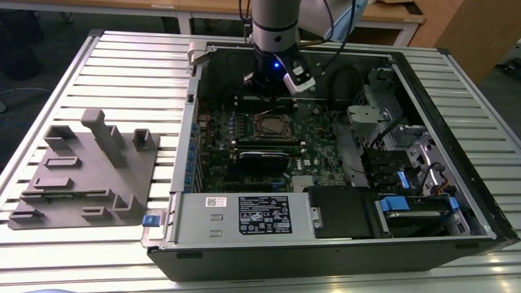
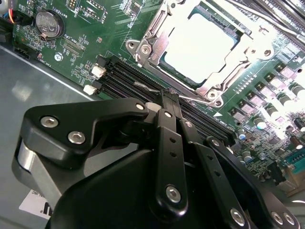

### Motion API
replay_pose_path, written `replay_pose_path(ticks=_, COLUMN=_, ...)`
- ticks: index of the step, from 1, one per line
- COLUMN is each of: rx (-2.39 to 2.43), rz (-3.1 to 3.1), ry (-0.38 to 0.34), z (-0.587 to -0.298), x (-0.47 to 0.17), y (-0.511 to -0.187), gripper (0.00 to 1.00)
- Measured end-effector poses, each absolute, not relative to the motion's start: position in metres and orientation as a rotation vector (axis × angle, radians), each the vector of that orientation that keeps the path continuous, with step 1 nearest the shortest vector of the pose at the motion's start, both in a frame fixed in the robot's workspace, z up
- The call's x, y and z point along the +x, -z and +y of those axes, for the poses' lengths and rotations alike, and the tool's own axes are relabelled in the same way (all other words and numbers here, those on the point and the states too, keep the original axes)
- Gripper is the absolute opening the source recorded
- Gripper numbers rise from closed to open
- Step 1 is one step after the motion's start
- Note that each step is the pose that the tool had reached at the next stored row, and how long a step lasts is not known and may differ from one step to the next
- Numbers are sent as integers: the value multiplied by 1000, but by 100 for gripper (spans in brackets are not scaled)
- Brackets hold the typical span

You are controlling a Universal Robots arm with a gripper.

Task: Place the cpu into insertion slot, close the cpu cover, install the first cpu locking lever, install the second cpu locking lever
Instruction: 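Install the first cpu locking lever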

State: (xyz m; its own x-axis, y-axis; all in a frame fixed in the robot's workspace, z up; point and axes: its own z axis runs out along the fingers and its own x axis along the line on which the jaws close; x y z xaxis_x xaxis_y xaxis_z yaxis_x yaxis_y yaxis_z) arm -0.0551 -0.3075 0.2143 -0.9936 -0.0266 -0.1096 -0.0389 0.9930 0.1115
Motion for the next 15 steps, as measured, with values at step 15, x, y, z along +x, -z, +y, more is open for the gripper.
replay_pose_path(ticks=15, rx=-50, rz=3022, ry=-171, z=-308, x=-55, y=-211, gripper=11)
